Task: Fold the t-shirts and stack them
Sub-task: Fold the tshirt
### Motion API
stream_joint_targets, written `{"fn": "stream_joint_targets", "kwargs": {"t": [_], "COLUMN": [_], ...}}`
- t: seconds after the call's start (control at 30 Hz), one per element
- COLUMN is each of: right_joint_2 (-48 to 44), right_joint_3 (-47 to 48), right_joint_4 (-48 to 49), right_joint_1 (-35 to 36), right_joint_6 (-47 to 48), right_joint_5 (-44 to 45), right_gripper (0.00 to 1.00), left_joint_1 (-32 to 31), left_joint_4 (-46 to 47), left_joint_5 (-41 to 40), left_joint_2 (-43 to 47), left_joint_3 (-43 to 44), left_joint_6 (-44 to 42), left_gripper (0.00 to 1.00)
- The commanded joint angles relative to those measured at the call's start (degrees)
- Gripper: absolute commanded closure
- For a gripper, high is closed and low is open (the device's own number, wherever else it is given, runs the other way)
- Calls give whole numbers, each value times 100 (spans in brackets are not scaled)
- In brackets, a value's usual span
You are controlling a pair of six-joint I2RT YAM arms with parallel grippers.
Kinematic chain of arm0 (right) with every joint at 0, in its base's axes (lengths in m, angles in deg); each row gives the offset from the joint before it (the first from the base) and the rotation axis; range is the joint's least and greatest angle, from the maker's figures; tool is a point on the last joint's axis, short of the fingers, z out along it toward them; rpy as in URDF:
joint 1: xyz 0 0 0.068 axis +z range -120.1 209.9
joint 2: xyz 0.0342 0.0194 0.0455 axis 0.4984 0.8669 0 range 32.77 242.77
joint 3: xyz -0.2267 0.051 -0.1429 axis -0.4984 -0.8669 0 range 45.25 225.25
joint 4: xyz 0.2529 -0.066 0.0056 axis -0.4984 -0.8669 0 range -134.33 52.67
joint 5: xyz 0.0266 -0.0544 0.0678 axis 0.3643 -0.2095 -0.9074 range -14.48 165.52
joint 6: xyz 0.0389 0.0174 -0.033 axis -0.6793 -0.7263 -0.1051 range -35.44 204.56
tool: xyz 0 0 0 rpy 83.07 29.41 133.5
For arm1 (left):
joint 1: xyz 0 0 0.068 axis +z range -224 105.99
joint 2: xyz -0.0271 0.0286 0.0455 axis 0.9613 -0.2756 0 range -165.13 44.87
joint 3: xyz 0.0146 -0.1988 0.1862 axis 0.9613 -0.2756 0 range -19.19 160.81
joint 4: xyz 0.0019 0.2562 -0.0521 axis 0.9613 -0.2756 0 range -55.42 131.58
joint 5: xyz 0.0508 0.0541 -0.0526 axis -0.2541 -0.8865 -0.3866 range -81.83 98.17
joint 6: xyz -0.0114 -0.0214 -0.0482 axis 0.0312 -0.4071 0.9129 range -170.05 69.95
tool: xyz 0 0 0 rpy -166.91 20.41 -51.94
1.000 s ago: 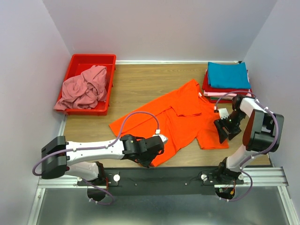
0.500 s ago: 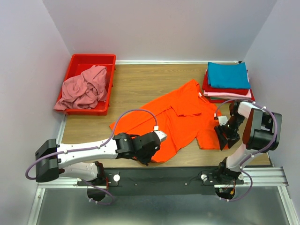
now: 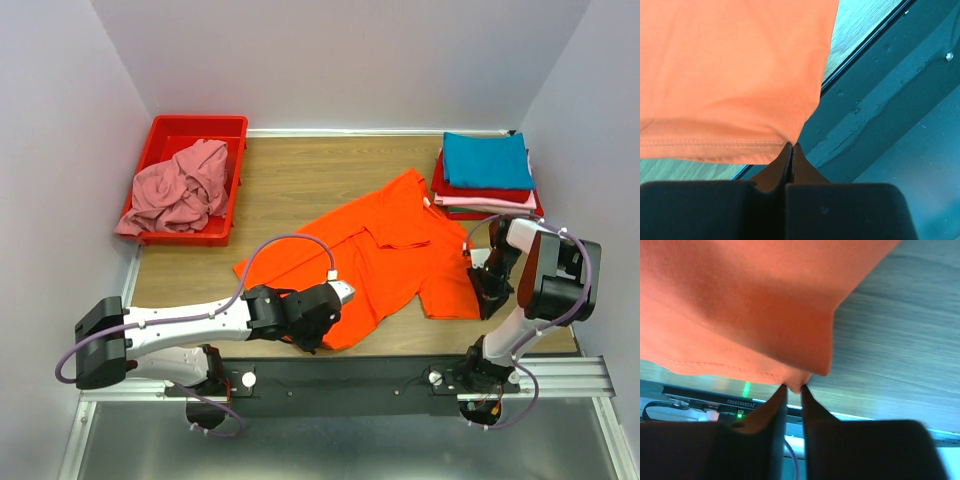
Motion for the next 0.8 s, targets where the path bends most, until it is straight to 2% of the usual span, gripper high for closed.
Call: {"fn": "stream_joint_targets", "kwargs": {"t": [0.0, 0.07, 0.13, 0.4, 0.53, 0.77], "right_joint_2": [44, -34, -131, -877, -1037, -1239], "right_joint_3": [-97, -97, -97, 280, 702, 861], "right_joint_4": [626, 626, 617, 293, -32, -182], "right_joint_1": [-35, -27, -27, -27, -27, -27], "right_joint_6": [-69, -51, -25, 89, 142, 274], "right_joint_5": [1, -8, -52, -455, -728, -1115], "right_gripper": [83, 95, 100, 100, 100, 100], "left_joint_1": [29, 29, 29, 29, 29, 29], "left_joint_4": [207, 234, 251, 155, 102, -3], "left_joint_5": [117, 117, 117, 73, 29, -129], "left_joint_2": [71, 71, 62, 132, 132, 185], "left_joint_3": [-89, -116, -159, -133, -89, 60], "left_joint_6": [54, 98, 133, 318, 379, 441], "left_gripper": [100, 100, 100, 100, 100, 100]}}
